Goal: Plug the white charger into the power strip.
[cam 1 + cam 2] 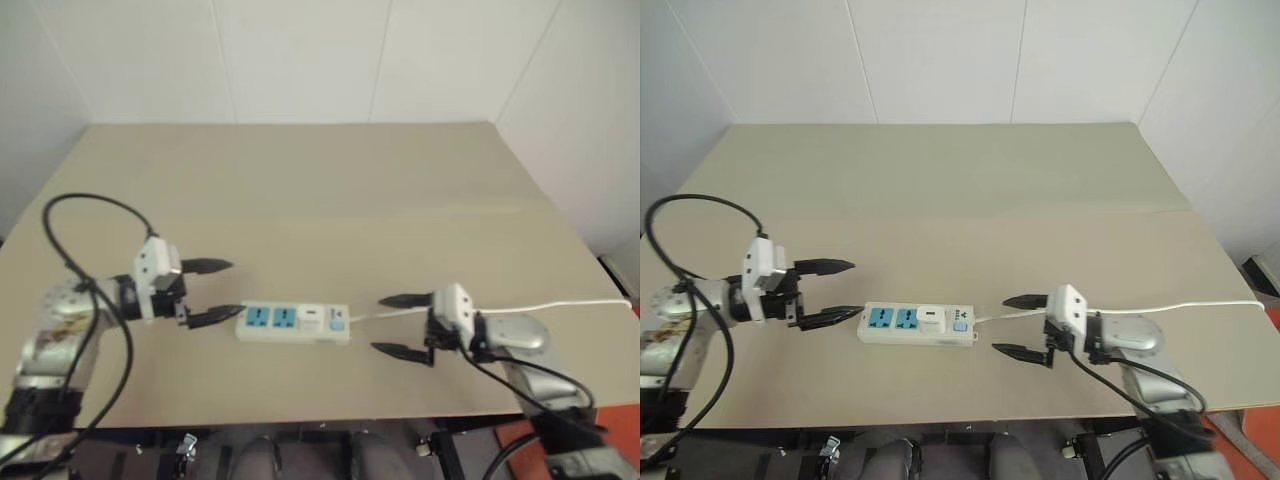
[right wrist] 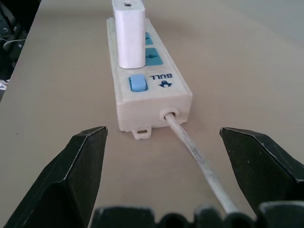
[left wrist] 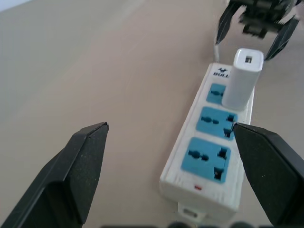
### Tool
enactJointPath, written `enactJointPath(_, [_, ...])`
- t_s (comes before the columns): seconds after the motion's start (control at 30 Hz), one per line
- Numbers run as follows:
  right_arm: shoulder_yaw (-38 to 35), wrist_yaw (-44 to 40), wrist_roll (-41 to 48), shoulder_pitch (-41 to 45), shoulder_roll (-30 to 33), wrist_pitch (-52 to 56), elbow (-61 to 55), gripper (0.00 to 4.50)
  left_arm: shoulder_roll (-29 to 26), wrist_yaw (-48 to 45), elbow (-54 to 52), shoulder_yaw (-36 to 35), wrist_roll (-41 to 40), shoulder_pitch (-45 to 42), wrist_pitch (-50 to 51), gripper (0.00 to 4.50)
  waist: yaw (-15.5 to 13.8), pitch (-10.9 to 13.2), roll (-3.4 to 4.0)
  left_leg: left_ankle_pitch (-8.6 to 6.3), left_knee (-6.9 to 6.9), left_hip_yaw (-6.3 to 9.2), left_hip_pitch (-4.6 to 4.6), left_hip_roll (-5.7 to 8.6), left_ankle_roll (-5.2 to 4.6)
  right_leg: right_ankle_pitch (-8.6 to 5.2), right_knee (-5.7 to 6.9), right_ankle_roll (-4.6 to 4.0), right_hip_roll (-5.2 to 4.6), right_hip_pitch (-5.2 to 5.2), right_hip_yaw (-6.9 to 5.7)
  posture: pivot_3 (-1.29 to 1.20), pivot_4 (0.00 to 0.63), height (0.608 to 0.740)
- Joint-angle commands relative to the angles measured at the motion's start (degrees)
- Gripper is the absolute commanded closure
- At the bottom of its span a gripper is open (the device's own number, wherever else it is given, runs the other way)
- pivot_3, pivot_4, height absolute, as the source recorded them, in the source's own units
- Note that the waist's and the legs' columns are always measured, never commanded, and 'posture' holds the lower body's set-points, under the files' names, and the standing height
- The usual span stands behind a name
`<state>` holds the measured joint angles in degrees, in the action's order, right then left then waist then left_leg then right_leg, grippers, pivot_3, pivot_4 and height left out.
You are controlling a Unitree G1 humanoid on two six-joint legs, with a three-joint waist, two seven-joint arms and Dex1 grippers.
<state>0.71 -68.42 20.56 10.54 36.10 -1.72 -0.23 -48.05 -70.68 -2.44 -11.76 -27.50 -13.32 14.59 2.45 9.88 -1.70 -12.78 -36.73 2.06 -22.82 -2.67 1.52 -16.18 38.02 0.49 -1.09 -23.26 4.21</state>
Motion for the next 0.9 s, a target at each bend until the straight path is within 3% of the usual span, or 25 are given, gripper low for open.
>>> enactJointPath(0.03, [-7.3,0.9,4.7,-4.7,4.3,3.5,-7.2,0.05,-4.5,0.4,-6.9,-8.7,-4.0,6.4,4.9,0.00,0.2,0.0,0.02,0.00,0.00,0.00,0.00,0.00,0.00,0.00,-0.01,0.00,0.00,0.00,0.00,0.00,0.150,0.740])
enactJointPath(0.2, [-15.9,1.5,8.4,-12.8,9.7,7.2,-12.4,0.05,-9.1,-2.8,-13.1,-20.8,-8.1,18.5,10.6,0.00,0.0,0.1,0.04,0.00,0.04,-0.03,0.07,-0.01,0.00,-0.02,-0.02,0.01,-0.03,0.05,-0.02,0.00,0.150,0.740])
enactJointPath(0.33, [-20.2,2.5,10.3,-15.6,11.5,9.5,-14.8,0.05,-10.4,-3.9,-15.2,-26.6,-10.3,23.5,14.1,0.00,0.0,0.1,0.04,0.00,0.04,-0.08,0.15,-0.01,0.00,-0.28,-0.02,0.45,-0.04,0.11,-0.03,0.00,0.150,0.740])
enactJointPath(0.5, [-21.1,2.1,10.7,-15.9,12.3,10.4,-15.0,0.05,-10.3,-5.6,-17.4,-27.3,-11.4,26.8,15.0,0.00,0.0,0.1,0.04,0.00,0.04,-0.16,0.22,-0.01,0.01,-0.30,-0.02,0.45,-0.05,0.15,0.02,0.00,0.150,0.740])
enactJointPath(0.9, [-19.8,2.8,10.5,-14.9,12.1,10.4,-15.1,0.05,-10.1,-3.3,-16.8,-23.5,-11.6,23.4,14.8,0.00,-0.1,0.1,0.04,0.00,0.04,-0.16,0.19,0.00,0.01,-0.26,-0.01,0.40,-0.05,0.14,0.02,0.00,0.150,0.740])
